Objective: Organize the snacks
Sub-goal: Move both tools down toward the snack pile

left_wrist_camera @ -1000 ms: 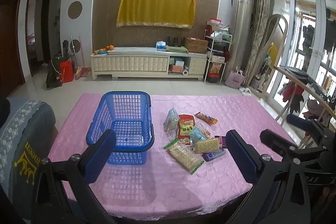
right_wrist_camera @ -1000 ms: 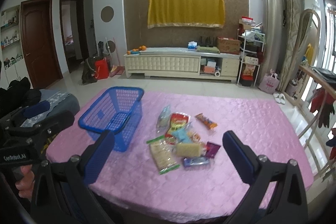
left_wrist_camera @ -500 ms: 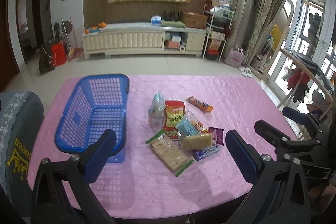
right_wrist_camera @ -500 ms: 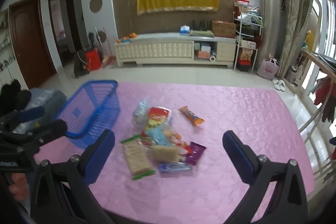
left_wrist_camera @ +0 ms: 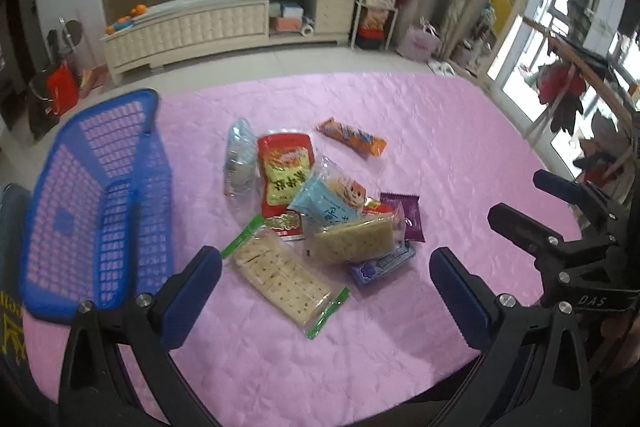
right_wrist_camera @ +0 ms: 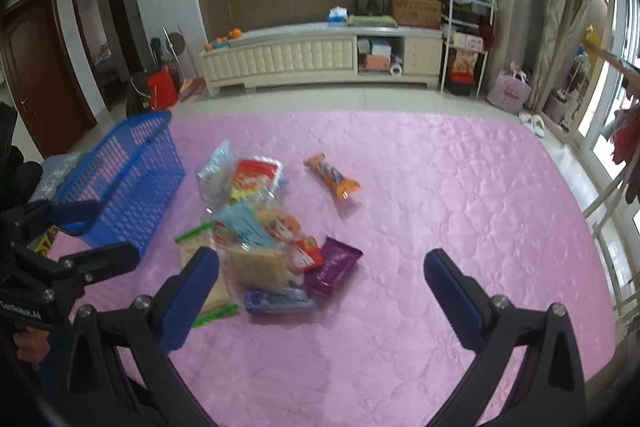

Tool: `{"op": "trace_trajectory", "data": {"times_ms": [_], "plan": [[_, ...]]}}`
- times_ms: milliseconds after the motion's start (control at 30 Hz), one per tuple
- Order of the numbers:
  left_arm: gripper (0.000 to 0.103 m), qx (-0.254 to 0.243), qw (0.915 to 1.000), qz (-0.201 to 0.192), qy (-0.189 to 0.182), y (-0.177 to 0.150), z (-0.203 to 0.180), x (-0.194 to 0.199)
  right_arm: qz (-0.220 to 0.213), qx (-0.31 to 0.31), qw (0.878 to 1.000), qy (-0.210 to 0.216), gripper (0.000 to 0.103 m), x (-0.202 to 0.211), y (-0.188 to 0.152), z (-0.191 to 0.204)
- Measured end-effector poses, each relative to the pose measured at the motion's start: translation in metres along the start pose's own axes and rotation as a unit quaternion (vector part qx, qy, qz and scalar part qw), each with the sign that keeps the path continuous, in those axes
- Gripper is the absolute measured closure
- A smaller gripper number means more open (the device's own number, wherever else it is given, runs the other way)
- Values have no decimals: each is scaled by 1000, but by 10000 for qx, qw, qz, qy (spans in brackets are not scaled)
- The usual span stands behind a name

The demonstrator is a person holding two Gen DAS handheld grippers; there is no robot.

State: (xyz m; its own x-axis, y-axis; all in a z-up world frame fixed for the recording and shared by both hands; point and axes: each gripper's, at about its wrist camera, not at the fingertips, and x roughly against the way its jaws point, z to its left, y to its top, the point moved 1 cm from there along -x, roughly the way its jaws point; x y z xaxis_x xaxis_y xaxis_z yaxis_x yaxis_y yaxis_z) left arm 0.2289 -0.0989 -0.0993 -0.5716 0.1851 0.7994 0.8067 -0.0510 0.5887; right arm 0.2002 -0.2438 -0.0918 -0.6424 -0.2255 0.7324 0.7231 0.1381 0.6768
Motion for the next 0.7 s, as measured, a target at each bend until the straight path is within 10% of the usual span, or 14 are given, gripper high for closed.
{"op": "trace_trajectory", "data": {"times_ms": [367,700], "plan": [[0,-353,9971,614,-275,5,-4,-81,721,-264,9966,311,0,-66,-21,-22],[0,-33,9972,720,-218,-5,21,-86,992,42,9849,1421,11,-105,-16,-5]]}}
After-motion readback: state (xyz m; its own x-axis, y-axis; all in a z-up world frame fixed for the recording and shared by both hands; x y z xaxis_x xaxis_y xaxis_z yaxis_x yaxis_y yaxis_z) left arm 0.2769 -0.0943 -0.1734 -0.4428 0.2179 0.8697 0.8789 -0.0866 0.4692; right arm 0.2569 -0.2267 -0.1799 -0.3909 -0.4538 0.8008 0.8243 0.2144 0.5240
